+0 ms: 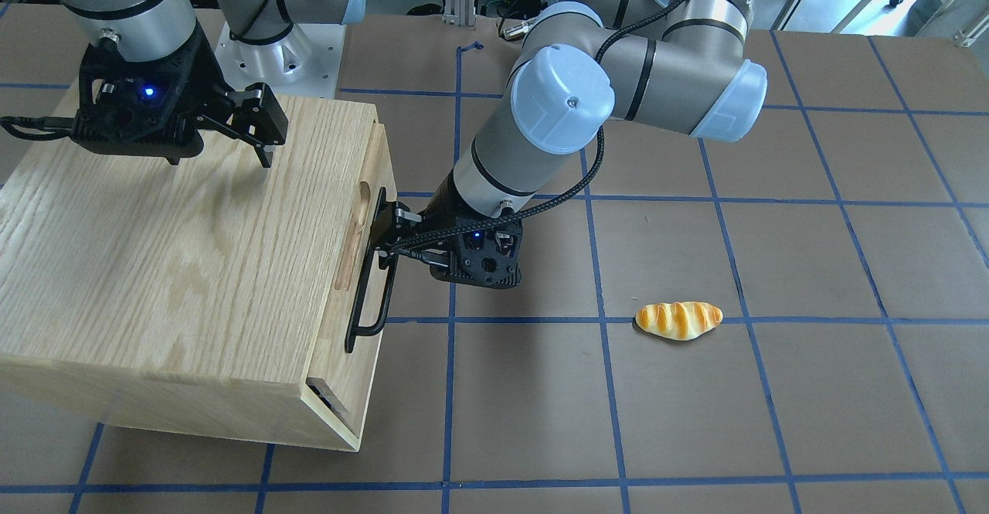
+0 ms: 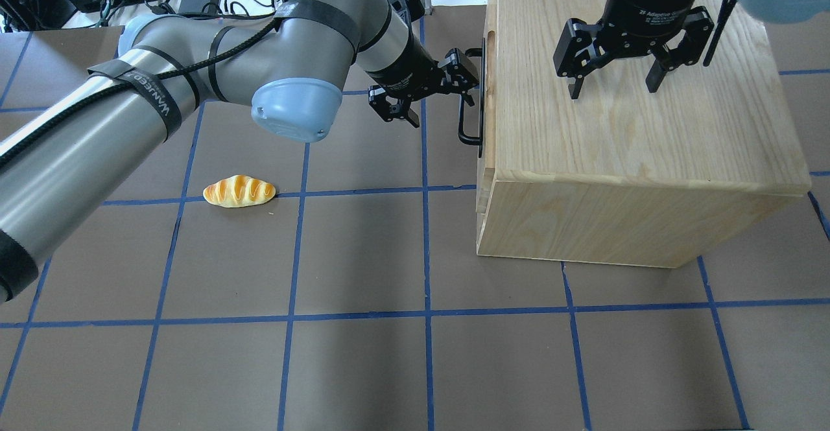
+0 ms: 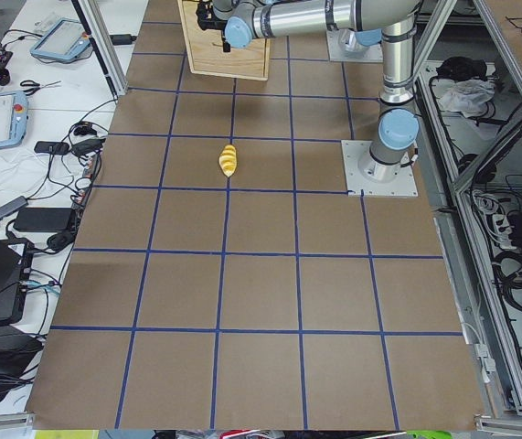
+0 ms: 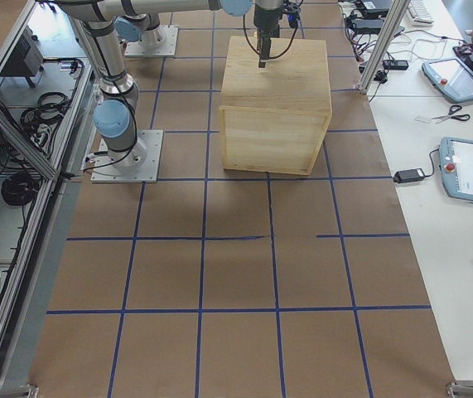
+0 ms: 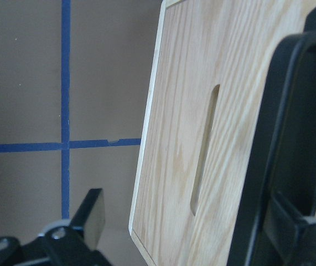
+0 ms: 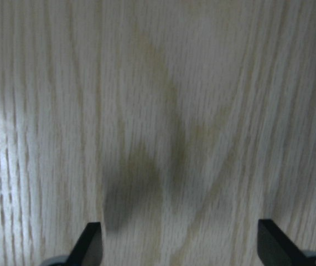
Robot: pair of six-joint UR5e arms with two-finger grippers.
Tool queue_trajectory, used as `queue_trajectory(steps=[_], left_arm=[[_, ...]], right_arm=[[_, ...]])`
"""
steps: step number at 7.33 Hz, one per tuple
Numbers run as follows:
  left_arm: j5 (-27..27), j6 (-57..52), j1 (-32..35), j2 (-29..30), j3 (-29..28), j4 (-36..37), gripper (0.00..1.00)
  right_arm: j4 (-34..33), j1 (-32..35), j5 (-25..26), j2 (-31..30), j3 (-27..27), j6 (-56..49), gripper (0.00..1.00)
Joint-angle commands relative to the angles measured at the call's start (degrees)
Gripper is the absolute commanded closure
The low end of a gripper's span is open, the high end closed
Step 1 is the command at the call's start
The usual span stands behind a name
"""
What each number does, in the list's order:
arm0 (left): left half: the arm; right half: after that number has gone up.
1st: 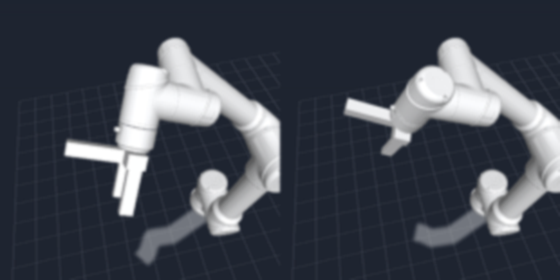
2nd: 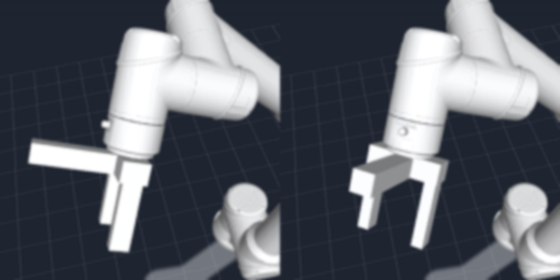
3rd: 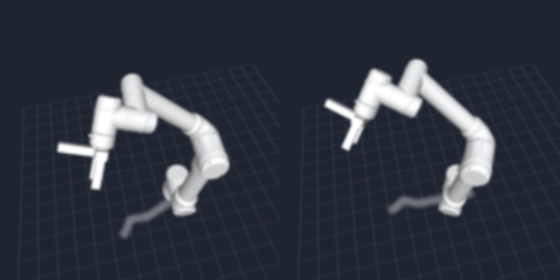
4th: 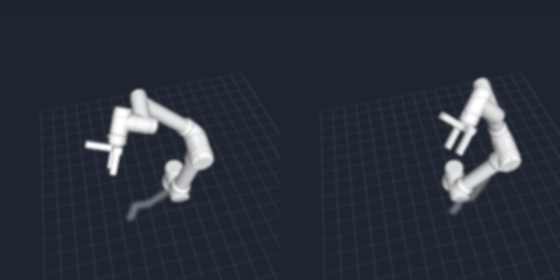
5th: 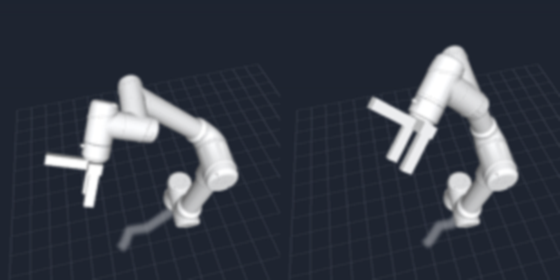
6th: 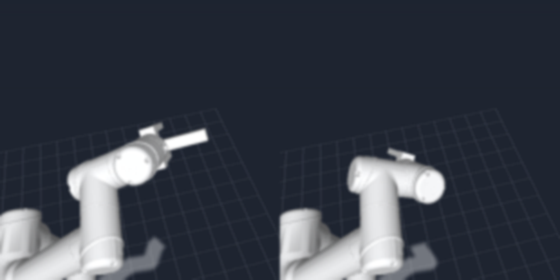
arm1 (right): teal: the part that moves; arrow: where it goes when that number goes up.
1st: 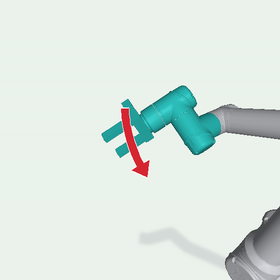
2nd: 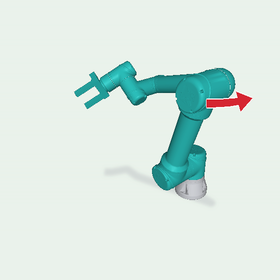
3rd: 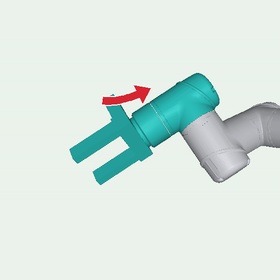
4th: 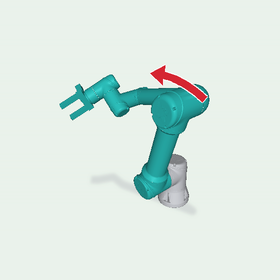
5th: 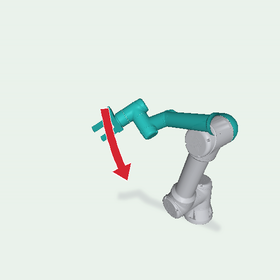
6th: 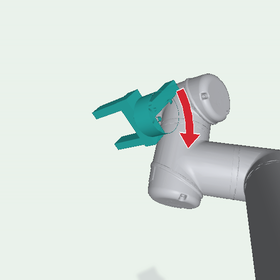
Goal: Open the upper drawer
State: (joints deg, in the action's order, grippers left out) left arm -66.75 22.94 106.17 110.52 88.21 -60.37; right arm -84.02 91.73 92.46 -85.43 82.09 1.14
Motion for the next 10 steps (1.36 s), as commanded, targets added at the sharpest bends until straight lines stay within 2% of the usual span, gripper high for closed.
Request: queue_trajectory(steps=[1,3,8,10], left_arm=[[-0.57,-0.09,0.53,0.13,0.03,0.08,0.01],[-4.06,-2.79,0.71,0.13,0.29,-0.01,0.0],[-4.79,-4.92,0.44,-0.48,-0.15,-0.71,0.0],[-6.71,-7.91,0.27,-0.66,0.47,-0.98,0.0]], right_arm=[[0.0,0.03,0.0,0.0,0.0,0.0,0.0],[0.0,0.03,0.0,0.0,0.0,0.0,0.0],[0.0,0.03,0.0,0.0,0.0,0.0,0.0],[0.0,0.03,0.0,0.0,0.0,0.0,0.0]])
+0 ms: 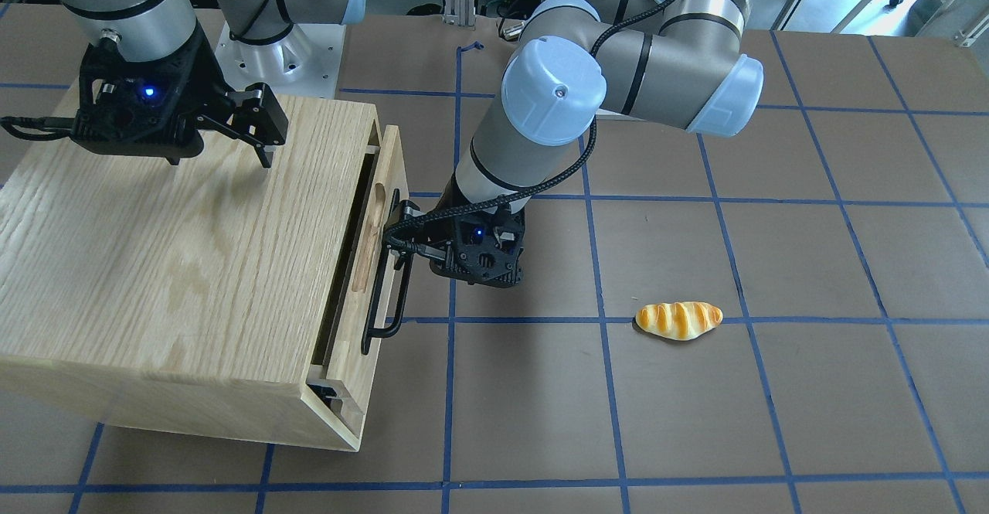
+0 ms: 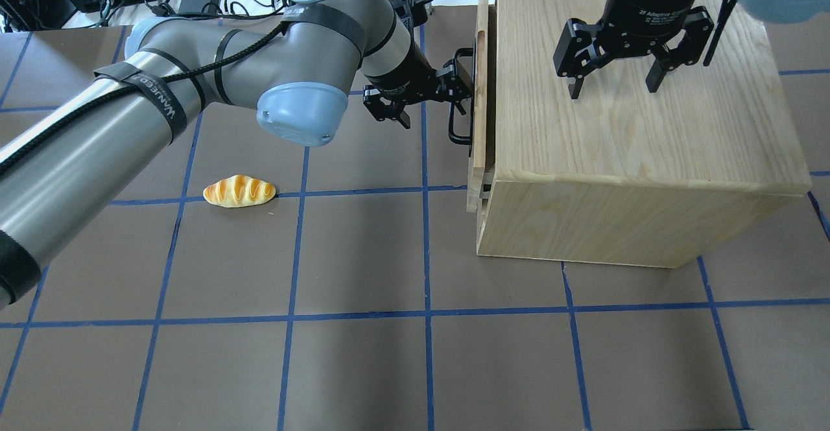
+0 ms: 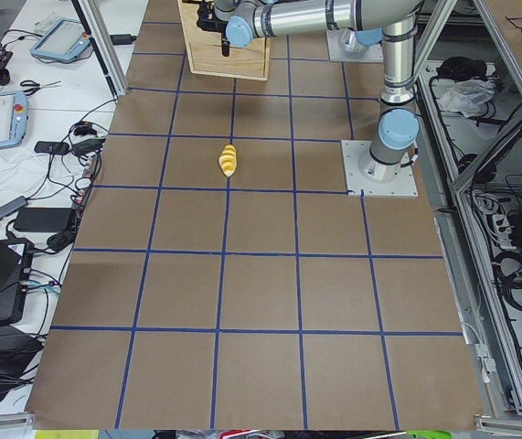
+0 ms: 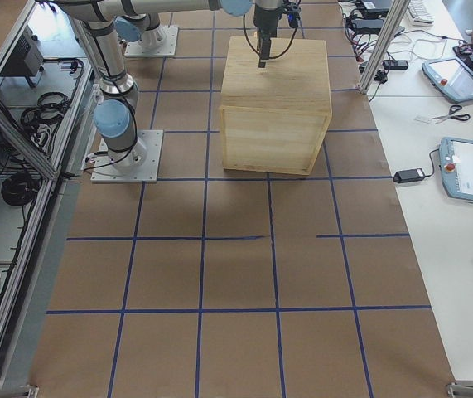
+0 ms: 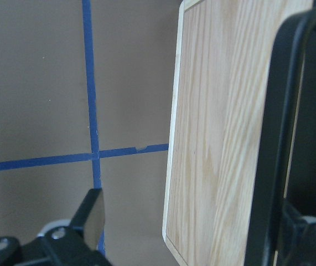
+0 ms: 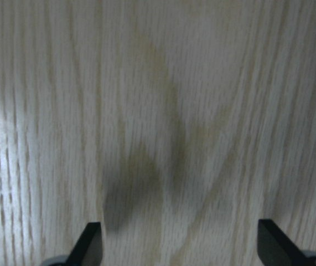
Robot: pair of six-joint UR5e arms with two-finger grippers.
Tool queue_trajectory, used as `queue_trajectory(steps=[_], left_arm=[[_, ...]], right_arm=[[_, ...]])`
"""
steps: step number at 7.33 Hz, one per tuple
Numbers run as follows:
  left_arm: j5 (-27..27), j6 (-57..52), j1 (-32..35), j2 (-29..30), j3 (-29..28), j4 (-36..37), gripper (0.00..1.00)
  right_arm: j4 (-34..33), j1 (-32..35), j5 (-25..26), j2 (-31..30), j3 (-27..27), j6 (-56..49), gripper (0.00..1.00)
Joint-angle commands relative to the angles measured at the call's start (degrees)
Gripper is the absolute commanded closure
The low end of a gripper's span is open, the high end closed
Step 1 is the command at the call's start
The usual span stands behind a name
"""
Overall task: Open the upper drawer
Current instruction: 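Pull the drawer handle away from the cabinet with the left gripper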
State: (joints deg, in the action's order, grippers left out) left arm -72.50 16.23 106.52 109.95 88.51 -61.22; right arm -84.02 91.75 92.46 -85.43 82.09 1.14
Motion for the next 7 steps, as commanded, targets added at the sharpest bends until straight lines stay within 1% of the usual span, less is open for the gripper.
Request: queue_trajectory(steps=[1,5,7], left_arm=[[-1.07,-1.29,-0.17,-0.17,0.26,-0.13,0.0],[-1.07,-6.02,-3.5,-1.75,0.52,-3.72,0.0],[-1.07,-7.52,-4.47,-2.1,0.7,-4.25,0.0]], right_arm=[[0.0,-0.08,0.0,0.0,0.0,-0.08,0.0],[0.0,0.0,0.0,0.0,0.0,0.0,0.0],[0.0,0.0,0.0,0.0,0.0,0.0,0.0]])
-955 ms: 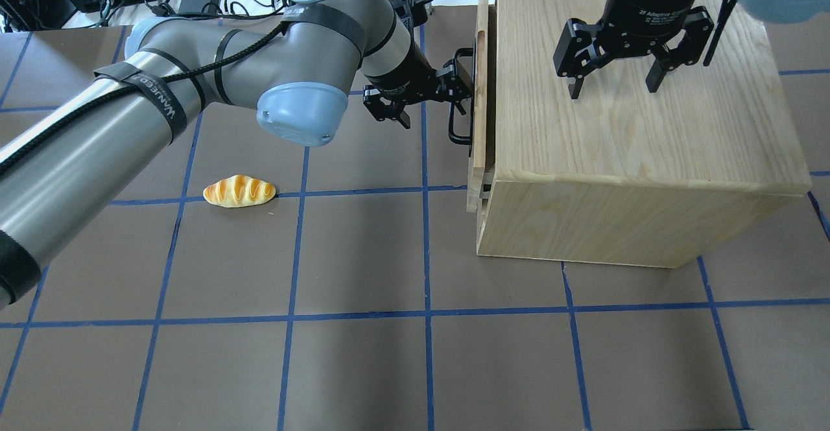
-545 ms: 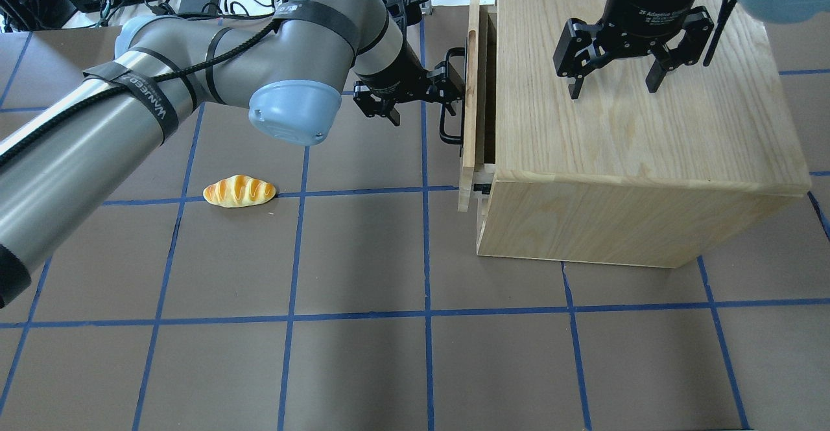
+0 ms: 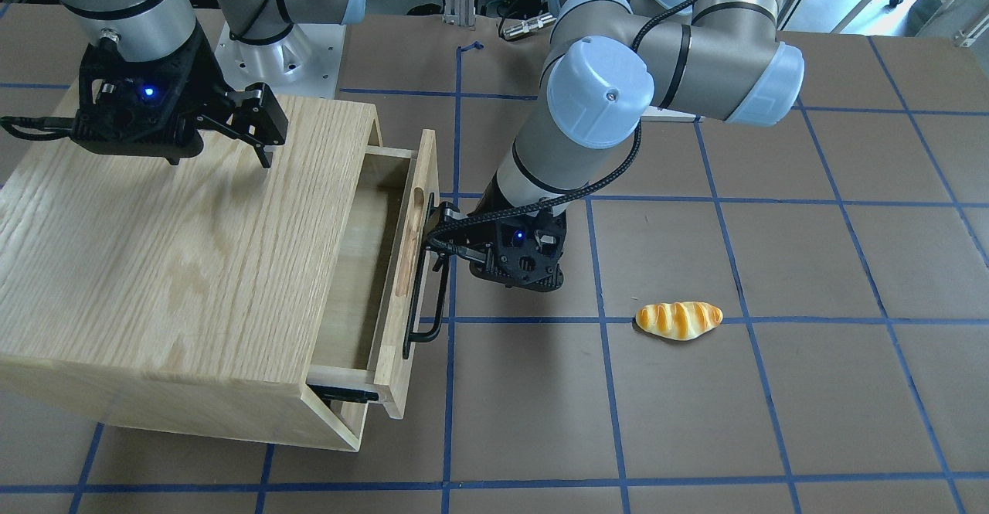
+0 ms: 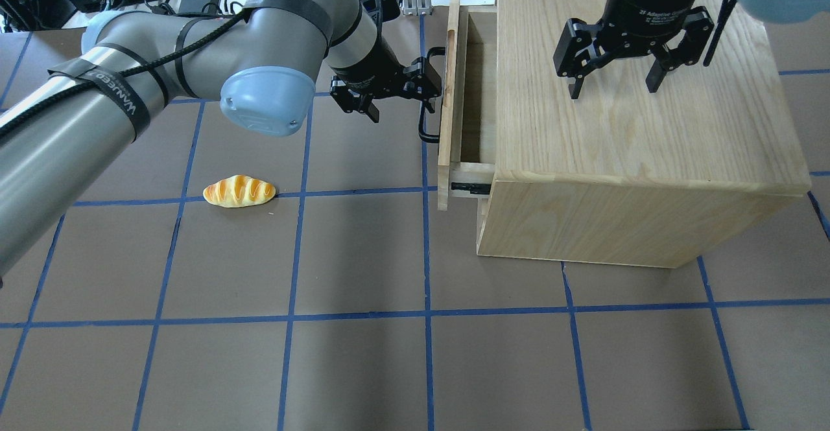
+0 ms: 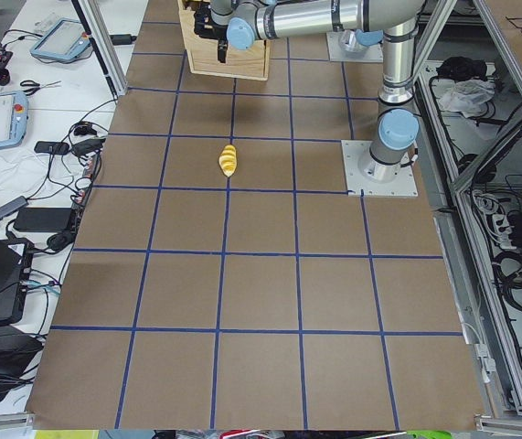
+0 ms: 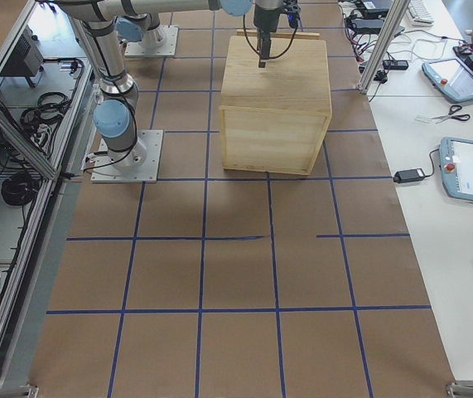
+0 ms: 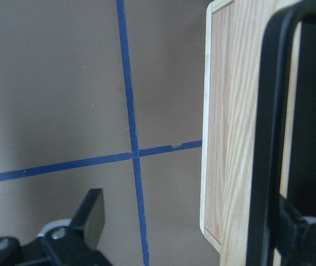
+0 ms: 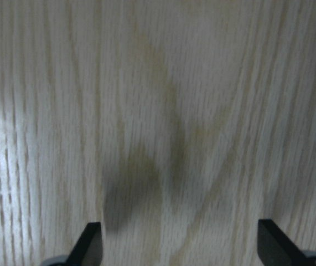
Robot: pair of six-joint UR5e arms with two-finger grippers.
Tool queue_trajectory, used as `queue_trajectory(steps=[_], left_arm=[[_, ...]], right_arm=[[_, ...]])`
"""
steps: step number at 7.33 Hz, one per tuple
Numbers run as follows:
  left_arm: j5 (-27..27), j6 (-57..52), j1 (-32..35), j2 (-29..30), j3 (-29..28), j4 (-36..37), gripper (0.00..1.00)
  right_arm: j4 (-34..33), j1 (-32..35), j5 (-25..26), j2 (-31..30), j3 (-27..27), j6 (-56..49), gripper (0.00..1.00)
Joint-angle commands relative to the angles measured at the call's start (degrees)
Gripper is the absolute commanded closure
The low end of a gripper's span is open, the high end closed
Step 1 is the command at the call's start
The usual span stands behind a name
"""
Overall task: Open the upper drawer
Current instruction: 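Pull the drawer handle away from the cabinet with the left gripper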
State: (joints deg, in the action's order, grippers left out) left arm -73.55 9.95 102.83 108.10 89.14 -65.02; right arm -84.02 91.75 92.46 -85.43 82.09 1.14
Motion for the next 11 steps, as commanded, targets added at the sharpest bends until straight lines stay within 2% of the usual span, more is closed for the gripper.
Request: queue_trajectory(steps=[1,5,11], left_arm=[[-0.01,-2.99,-2.01,-0.69,0.07,-1.77,0.0],[-0.19,-7.22,-5.79,-2.19,2.62,-2.75,0.0],[-3.43,-7.4,-6.94,-2.98,2.62,-4.32,0.0]], right_arm=[[0.0,-0.07,0.0,0.0,0.0,-0.09,0.0],[0.0,0.01,0.0,0.0,0.0,-0.09,0.0],[0.0,-0.07,0.0,0.0,0.0,0.0,0.0]])
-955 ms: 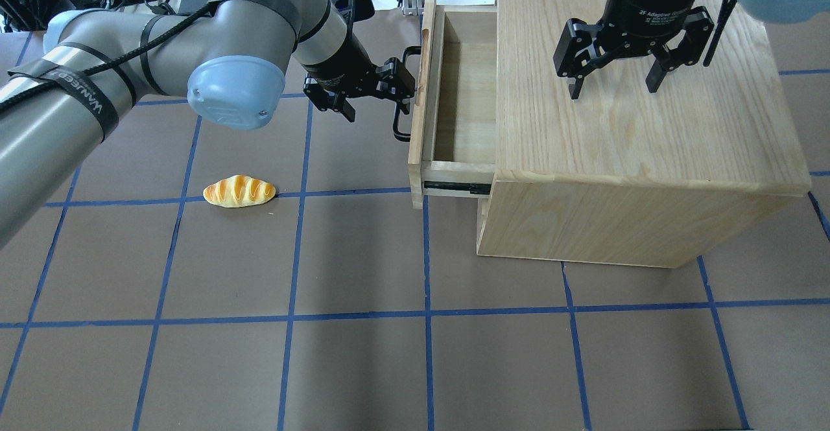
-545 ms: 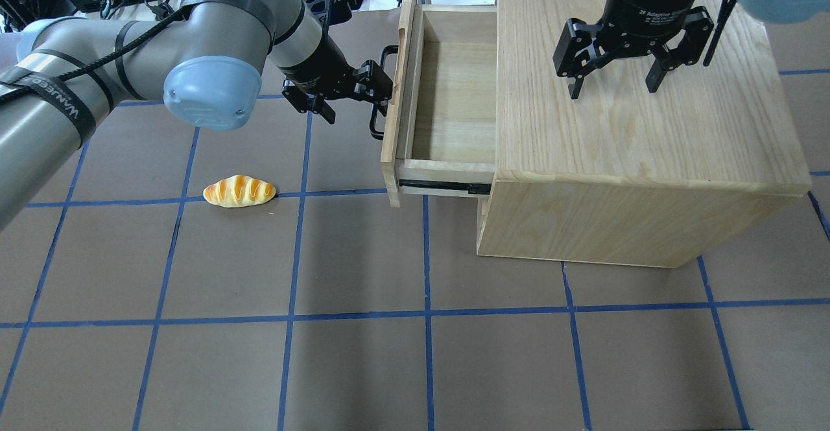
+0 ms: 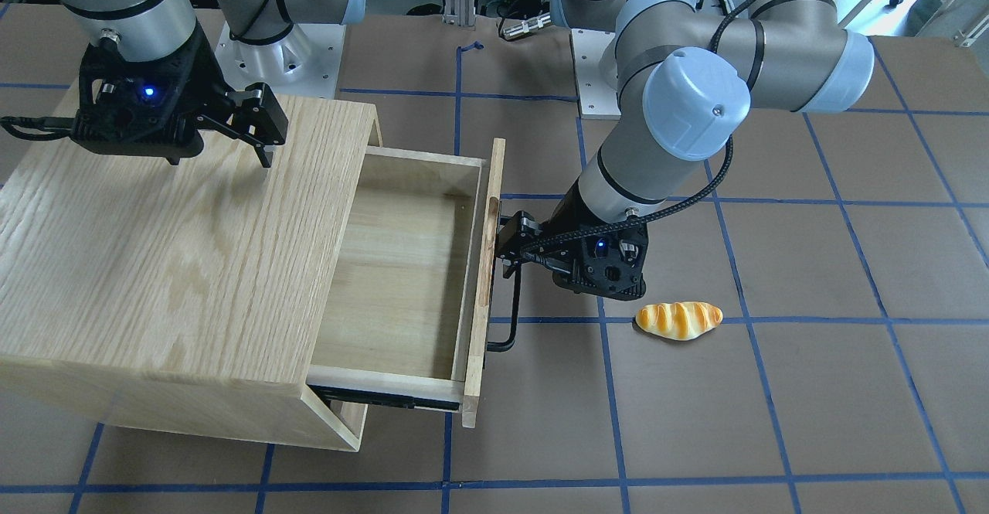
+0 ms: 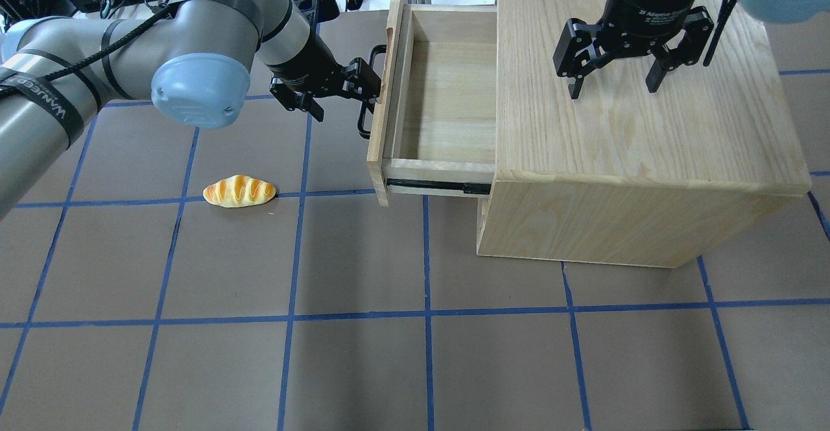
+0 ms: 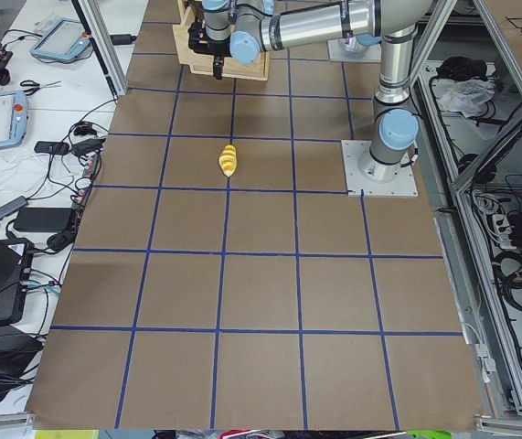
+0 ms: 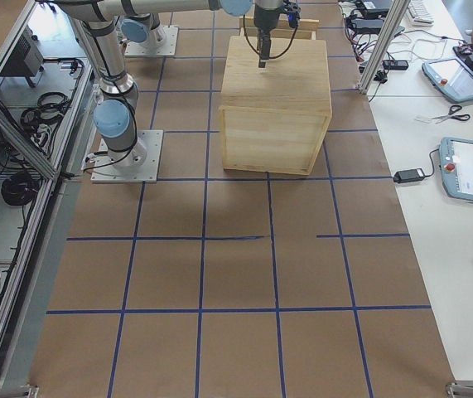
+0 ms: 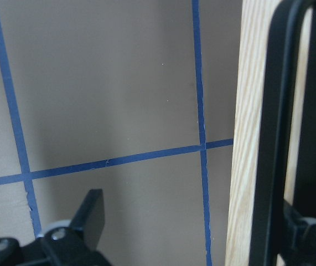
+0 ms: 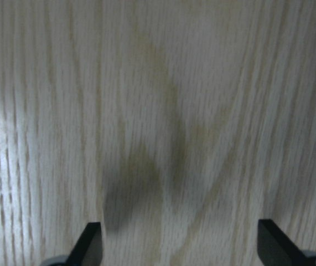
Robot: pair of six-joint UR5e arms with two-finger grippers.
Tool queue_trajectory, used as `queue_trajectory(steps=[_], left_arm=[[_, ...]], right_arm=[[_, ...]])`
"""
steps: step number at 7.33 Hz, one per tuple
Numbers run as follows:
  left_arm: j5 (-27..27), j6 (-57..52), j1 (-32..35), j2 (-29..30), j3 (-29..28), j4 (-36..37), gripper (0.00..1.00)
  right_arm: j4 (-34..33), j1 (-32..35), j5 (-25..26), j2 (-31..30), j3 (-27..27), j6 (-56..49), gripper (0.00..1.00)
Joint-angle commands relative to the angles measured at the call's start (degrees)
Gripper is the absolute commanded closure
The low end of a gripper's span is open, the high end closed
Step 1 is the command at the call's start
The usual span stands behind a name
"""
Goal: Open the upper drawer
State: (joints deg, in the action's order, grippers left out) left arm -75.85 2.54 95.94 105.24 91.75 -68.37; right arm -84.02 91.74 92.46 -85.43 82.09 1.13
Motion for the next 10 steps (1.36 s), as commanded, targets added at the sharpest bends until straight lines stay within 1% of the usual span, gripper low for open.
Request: queue_trajectory(steps=[1,3,4,5,7,10], left_arm=[[-1.32,0.01,-0.05,-0.21,-0.08,-1.76,0.0],[-1.67,0.01,-0.14,-0.56,-0.08,-2.73,0.0],[-2.71,0.01,-0.49,-0.74,-0.17,-2.99,0.0],[-2.72,0.01,-0.49,-0.82,-0.34,-3.0,0.0],[-2.72,0.09,-0.49,-1.35,-1.14,-5.36,0.0],[-2.81,0.01,-0.49,-1.53,-1.05,-5.98,0.0]], right_arm=[[0.0,0.02,0.0,0.0,0.0,0.01,0.0],[0.0,-0.07,0.0,0.0,0.0,0.01,0.0],[0.0,0.02,0.0,0.0,0.0,0.01,0.0],[0.0,0.02,0.0,0.0,0.0,-0.08,0.0],[0.0,-0.07,0.0,0.0,0.0,-0.08,0.0],[0.0,0.02,0.0,0.0,0.0,-0.08,0.0]])
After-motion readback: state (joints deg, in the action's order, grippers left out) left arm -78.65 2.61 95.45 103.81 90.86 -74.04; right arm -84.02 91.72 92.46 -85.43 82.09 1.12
